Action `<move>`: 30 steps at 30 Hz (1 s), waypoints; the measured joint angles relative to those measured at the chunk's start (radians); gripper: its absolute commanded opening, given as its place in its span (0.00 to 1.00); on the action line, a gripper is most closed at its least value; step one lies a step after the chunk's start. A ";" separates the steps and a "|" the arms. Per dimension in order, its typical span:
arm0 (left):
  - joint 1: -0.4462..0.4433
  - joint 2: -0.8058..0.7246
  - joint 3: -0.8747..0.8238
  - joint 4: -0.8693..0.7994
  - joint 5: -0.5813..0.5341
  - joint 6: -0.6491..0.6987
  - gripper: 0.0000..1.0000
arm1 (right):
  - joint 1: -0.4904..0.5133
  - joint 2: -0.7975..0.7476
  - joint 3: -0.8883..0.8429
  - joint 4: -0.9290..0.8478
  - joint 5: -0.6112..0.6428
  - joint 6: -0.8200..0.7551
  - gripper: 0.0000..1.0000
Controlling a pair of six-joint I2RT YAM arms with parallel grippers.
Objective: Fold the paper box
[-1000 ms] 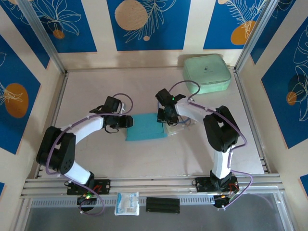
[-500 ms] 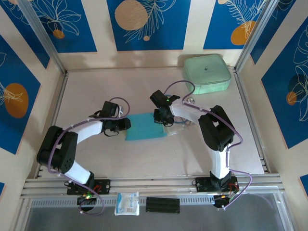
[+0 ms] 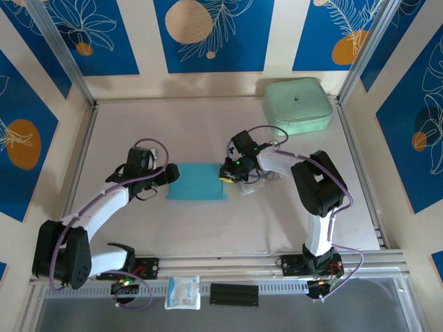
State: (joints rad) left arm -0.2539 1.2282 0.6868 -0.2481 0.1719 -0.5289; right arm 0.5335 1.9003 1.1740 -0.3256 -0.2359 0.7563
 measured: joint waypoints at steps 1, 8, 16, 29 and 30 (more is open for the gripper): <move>0.010 0.006 -0.005 0.005 0.026 0.000 0.88 | -0.019 0.001 -0.013 0.018 -0.034 -0.018 0.17; 0.058 0.111 -0.079 0.207 0.324 -0.054 0.91 | -0.086 0.021 -0.049 0.071 -0.171 -0.095 0.17; 0.058 0.242 -0.147 0.602 0.539 -0.258 0.56 | -0.084 0.028 -0.042 0.070 -0.187 -0.112 0.20; 0.058 0.177 -0.166 0.619 0.547 -0.386 0.29 | -0.032 -0.168 -0.030 -0.109 -0.001 -0.137 0.63; 0.058 0.158 -0.163 0.589 0.536 -0.384 0.28 | -0.013 -0.223 -0.030 -0.118 0.038 -0.151 0.69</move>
State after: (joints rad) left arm -0.1963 1.3857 0.5240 0.3405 0.7074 -0.9131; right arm 0.5209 1.6772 1.1439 -0.4435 -0.1982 0.6056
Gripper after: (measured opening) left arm 0.324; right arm 0.587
